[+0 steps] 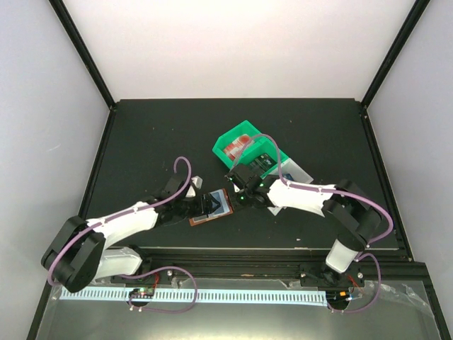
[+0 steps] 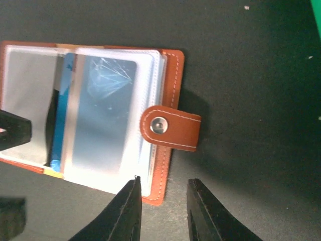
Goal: Put the credit cards into the card holder
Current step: Insert the credit card into the card holder, then turn over the card slot in the card holder.
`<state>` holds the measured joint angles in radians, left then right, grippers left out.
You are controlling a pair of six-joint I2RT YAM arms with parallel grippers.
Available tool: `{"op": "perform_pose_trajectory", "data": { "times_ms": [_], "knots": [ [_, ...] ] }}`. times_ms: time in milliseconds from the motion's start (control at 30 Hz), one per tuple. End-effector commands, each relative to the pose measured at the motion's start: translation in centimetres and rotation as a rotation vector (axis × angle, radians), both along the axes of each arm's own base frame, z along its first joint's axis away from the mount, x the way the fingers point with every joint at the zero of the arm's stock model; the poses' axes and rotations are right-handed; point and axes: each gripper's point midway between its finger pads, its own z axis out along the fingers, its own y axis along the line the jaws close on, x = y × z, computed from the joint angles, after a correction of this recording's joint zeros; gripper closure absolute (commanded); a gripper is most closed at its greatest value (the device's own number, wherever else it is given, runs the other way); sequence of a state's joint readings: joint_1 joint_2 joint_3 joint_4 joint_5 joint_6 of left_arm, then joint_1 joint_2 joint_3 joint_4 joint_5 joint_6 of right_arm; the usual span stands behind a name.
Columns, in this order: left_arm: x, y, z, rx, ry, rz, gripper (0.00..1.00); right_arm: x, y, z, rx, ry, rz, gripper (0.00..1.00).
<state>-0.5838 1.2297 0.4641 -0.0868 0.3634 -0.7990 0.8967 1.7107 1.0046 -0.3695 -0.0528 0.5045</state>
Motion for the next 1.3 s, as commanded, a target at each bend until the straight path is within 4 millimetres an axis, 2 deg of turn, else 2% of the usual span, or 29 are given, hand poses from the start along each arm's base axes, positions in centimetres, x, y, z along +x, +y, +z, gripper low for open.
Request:
{"op": "perform_pose_trajectory", "data": {
  "times_ms": [0, 67, 233, 367, 533, 767, 1000, 1267],
  "knots": [
    [0.1, 1.1, 0.0, 0.072, 0.004, 0.027, 0.23, 0.3, -0.1, 1.4, 0.027, -0.025, -0.019, 0.72],
    [0.1, 0.9, -0.2, 0.065, 0.004, 0.027, 0.34, 0.2, 0.0, 1.6, 0.033, -0.024, -0.016, 0.72],
    [0.6, 0.3, -0.6, 0.051, 0.009, 0.015, 0.69, 0.0, 0.5, 1.5, 0.053, -0.009, 0.002, 0.72],
    [0.7, 0.4, -2.1, 0.085, 0.039, 0.018, 0.84, -0.2, 1.0, 1.3, 0.063, 0.006, 0.014, 0.73],
    [0.5, 0.5, -3.3, 0.102, 0.063, 0.016, 0.91, -0.2, 1.3, 1.3, 0.068, 0.012, 0.024, 0.73],
    [0.4, 1.0, -3.9, 0.127, 0.075, 0.032, 0.98, -0.5, 1.9, 1.2, 0.091, 0.031, 0.045, 0.73],
    [0.2, 2.1, -4.4, 0.163, 0.084, 0.079, 0.98, -1.4, 3.9, 1.4, 0.187, 0.097, 0.09, 0.73],
    [0.4, 2.4, -3.6, 0.146, 0.061, 0.112, 0.98, -1.4, 4.0, 0.7, 0.185, 0.111, 0.077, 0.73]
  ]
}}
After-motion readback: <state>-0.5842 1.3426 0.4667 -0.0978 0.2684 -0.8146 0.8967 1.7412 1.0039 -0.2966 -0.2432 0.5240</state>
